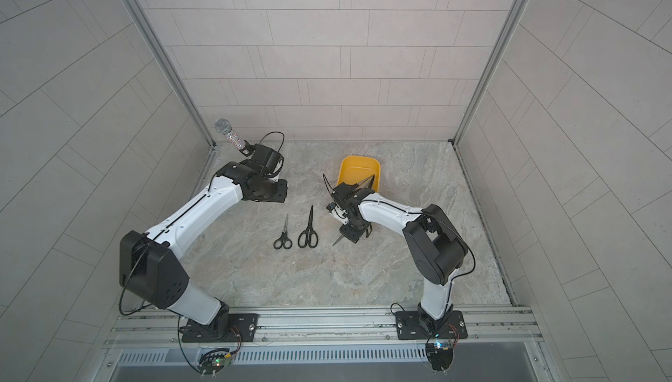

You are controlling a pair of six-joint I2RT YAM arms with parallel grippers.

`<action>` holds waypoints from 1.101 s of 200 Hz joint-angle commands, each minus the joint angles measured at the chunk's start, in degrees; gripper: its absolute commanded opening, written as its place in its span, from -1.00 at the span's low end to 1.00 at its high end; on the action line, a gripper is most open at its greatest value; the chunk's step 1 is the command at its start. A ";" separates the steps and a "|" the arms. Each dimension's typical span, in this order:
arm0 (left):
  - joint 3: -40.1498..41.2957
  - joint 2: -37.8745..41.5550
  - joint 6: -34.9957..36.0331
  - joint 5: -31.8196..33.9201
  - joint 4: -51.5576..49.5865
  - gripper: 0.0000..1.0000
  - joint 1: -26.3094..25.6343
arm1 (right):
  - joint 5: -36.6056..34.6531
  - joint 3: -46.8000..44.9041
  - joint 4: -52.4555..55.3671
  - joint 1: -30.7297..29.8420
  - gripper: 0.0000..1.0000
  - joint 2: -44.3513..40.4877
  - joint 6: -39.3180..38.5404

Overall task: Take the scissors out of the storage box
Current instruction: Adjust the scissors at the center of the board.

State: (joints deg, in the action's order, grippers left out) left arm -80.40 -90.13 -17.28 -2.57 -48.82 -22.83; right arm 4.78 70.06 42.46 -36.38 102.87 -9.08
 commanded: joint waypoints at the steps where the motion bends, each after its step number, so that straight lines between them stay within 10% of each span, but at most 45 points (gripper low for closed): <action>1: -0.91 -0.31 0.95 -0.01 -1.76 -0.17 0.59 | -1.08 1.86 -0.46 -0.32 0.02 1.70 -1.33; 156: 1.29 1.70 1.98 -0.69 -1.49 -0.18 3.63 | 2.24 2.26 -1.06 -0.14 -0.07 8.29 1.17; 220: 2.49 2.40 1.98 -1.47 -0.75 -0.18 4.36 | 6.90 2.61 2.08 -0.01 -0.67 8.88 7.84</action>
State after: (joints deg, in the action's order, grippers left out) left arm -78.91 -89.86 -16.01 -3.77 -48.93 -19.03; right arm 9.04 73.52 41.60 -36.32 110.04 -5.19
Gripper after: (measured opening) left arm 0.413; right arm 0.173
